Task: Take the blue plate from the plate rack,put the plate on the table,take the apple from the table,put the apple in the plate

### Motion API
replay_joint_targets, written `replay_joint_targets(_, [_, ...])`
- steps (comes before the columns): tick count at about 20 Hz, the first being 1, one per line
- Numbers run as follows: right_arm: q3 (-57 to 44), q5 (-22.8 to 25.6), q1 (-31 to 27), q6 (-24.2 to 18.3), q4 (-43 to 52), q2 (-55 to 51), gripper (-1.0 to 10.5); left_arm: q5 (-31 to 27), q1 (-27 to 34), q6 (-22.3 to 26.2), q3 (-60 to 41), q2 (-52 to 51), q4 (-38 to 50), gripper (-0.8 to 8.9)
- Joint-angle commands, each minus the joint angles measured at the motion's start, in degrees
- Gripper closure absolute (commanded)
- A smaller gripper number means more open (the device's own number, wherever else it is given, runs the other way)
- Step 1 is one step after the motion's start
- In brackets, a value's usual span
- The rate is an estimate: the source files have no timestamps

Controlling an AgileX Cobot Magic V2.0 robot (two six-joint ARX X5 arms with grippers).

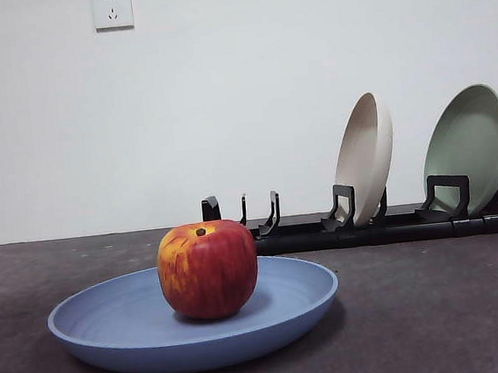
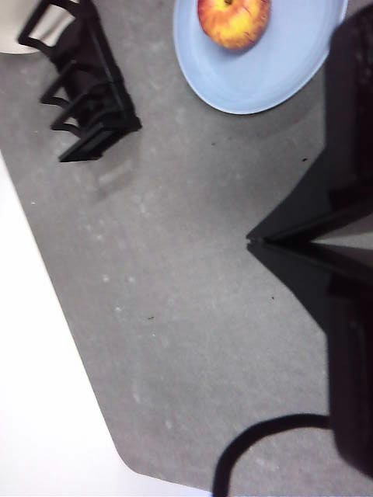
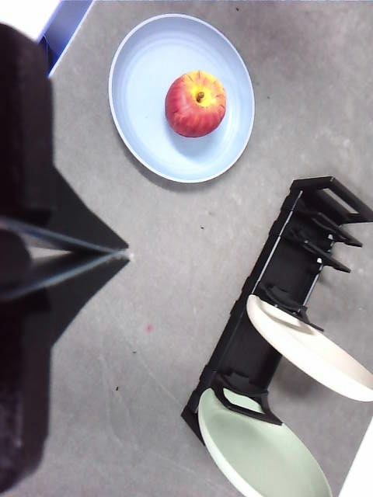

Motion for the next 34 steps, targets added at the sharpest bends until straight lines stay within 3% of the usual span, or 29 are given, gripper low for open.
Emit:
replay_joint_targets(1, [0.2,0.0,0.0,0.6,-1.2,0.2,9.5,-0.1,0.0,0.6,0.2,3.0,0.2,8.14])
replay_joint_targets(3, [0.2,0.0,0.0,0.6,-1.2,0.3,9.5,0.0,1.1,0.6,0.1,4.8,0.2,8.15])
replay_joint_targets(5, [0.2,0.0,0.0,0.6,-1.2,0.3,9.5,-0.5,3.4,6.6,0.1,4.9,0.2,8.14])
replay_joint_targets(8, [0.2,0.0,0.0,0.6,-1.2,0.3,9.5,1.8,12.1,7.0,-0.8,3.7,3.6,8.15])
replay_joint_targets(11, [0.2,0.0,0.0,0.6,-1.2,0.3,9.5,1.8,23.8,9.0,-8.9,-2.1,23.4,8.15])
replay_joint_targets(13, [0.2,0.0,0.0,0.6,-1.2,0.3,9.5,4.9,31.3,9.3,-18.8,-7.6,38.6,8.14])
replay_joint_targets(15, [0.2,0.0,0.0,0.6,-1.2,0.3,9.4,12.4,38.2,9.7,-28.6,-13.1,48.3,8.15])
replay_joint_targets(17, [0.2,0.0,0.0,0.6,-1.2,0.3,9.5,23.8,45.0,10.8,-36.3,-18.0,53.4,8.15])
replay_joint_targets(19, [0.2,0.0,0.0,0.6,-1.2,0.3,9.4,36.5,51.6,14.3,-41.9,-22.2,56.2,8.14])
replay_joint_targets(22, [0.2,0.0,0.0,0.6,-1.2,0.3,9.5,49.2,59.4,20.9,-47.6,-27.0,58.5,8.15])
replay_joint_targets(26, [0.2,0.0,0.0,0.6,-1.2,0.3,9.5,51.2,63.3,25.6,-55.5,-33.2,59.7,8.15])
replay_joint_targets(30, [0.2,0.0,0.0,0.6,-1.2,0.3,9.5,50.6,63.5,25.3,-62.7,-41.0,60.7,8.14])
replay_joint_targets(34, [0.2,0.0,0.0,0.6,-1.2,0.3,9.5,50.5,63.5,24.2,-64.9,-40.8,63.6,8.15])
